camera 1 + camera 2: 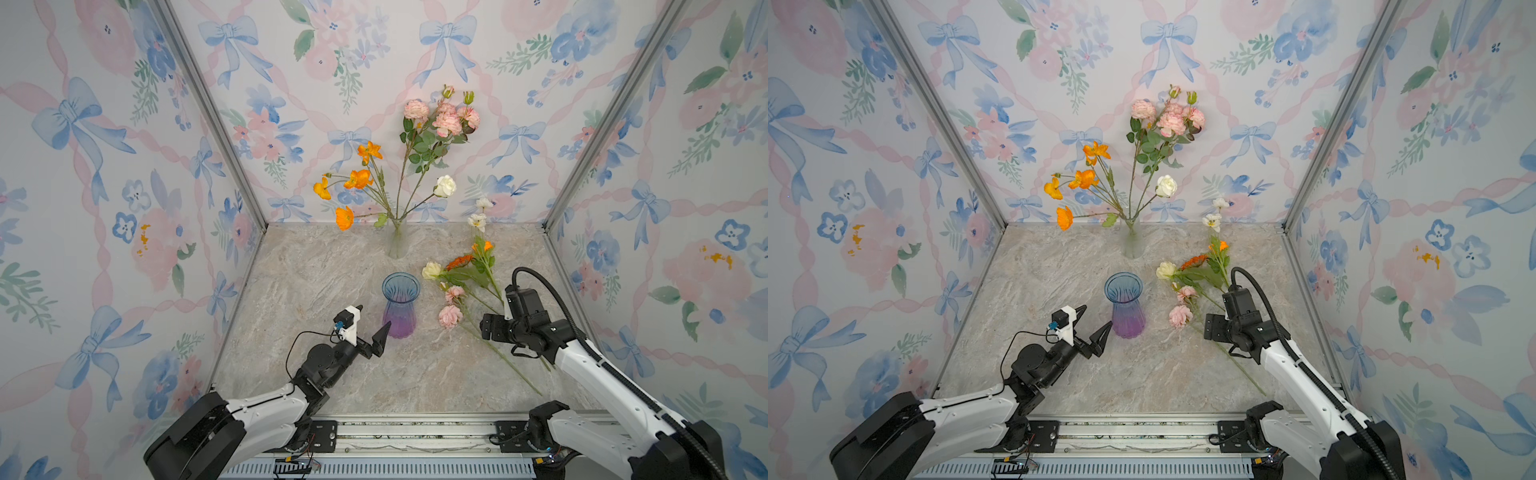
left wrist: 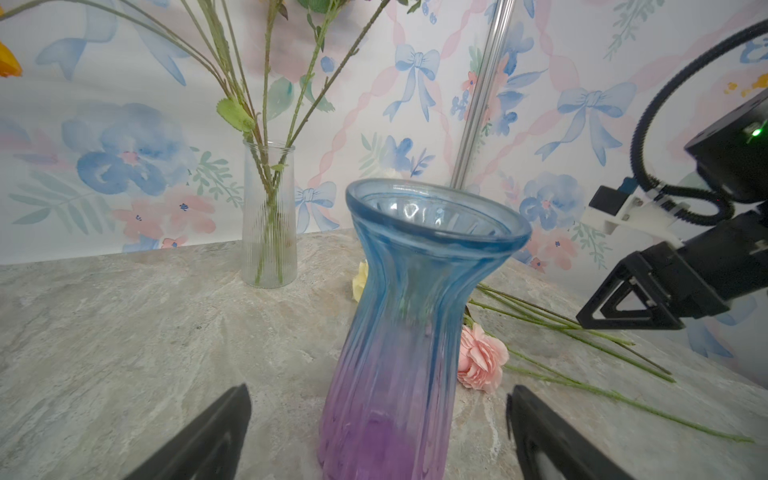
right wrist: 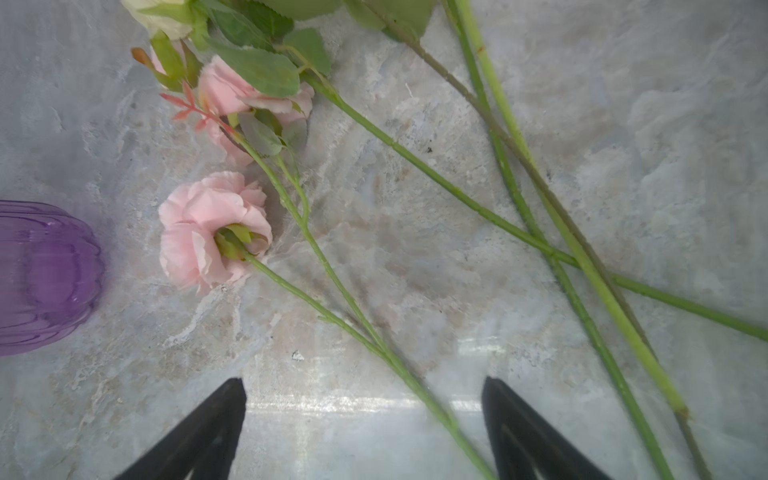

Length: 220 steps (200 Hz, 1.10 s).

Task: Arrange the flowers into the vase
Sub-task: 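Grasp the pink carnation stems with right gripper while left gripper reaches toward it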

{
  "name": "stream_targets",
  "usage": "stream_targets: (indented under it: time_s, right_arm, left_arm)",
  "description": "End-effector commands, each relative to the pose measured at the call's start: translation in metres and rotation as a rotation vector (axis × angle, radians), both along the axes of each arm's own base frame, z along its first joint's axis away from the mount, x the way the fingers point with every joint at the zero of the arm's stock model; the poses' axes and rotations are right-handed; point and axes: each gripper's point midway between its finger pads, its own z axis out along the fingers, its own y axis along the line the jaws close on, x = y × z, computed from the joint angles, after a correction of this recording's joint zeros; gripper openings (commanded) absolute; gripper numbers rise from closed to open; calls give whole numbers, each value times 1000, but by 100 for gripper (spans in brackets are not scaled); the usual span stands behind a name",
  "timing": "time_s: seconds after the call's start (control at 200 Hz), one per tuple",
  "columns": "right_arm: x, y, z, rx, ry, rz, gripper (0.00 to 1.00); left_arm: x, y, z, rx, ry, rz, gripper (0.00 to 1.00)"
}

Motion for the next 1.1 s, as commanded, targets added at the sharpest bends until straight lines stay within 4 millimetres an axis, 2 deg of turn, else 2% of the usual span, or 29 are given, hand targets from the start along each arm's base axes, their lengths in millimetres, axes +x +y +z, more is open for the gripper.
stream_targets:
  time_s: [0.0, 0.125, 0.15, 0.26, 0.285, 0.41, 0.435, 0.455, 0.535, 0.675, 0.785, 0.855, 1.0, 1.095]
  right_arm:
    - [-17, 3, -15, 1, 110, 14, 82]
    - [-23, -1, -23, -56, 169, 23, 73]
    - [-25, -2, -25, -67, 181, 24, 71]
    - [-27, -3, -37, -115, 236, 22, 63]
    - [-28, -4, -40, -128, 250, 19, 61]
    - [-31, -7, -50, -193, 293, 16, 61]
    - [-31, -7, -51, -196, 293, 15, 60]
    - [-31, -8, -52, -200, 292, 11, 59]
    - [-30, -15, -53, -237, 293, -10, 57]
    - [-27, -16, -56, -226, 301, -14, 55]
    - [-27, -13, -62, -214, 326, 6, 50]
    - [-26, -12, -67, -218, 344, 15, 47]
    - [-27, -12, -76, -222, 392, 23, 40]
    - [-26, -11, -78, -217, 397, 30, 36]
  left_arm:
    - [-4, 12, -29, 39, 244, 57, 98]
    - [-23, -1, -2, 59, 340, -67, 98]
    - [-30, -6, 15, 37, 322, -114, 98]
    - [-51, -30, 61, 3, 289, -304, 98]
    - [-50, -37, 63, 22, 292, -329, 98]
    - [-53, -61, 100, 132, 160, -427, 98]
    - [-52, -67, 100, 165, 152, -438, 98]
    - [-51, -72, 115, 182, 112, -450, 98]
    - [-50, -94, 127, 312, 21, -510, 98]
    - [-55, -136, 132, 547, -167, -637, 98]
    - [-62, -155, 140, 587, -264, -738, 98]
    - [-64, -161, 139, 596, -286, -775, 98]
    - [-56, -163, 122, 644, -261, -745, 98]
    - [-48, -155, 99, 696, -229, -697, 98]
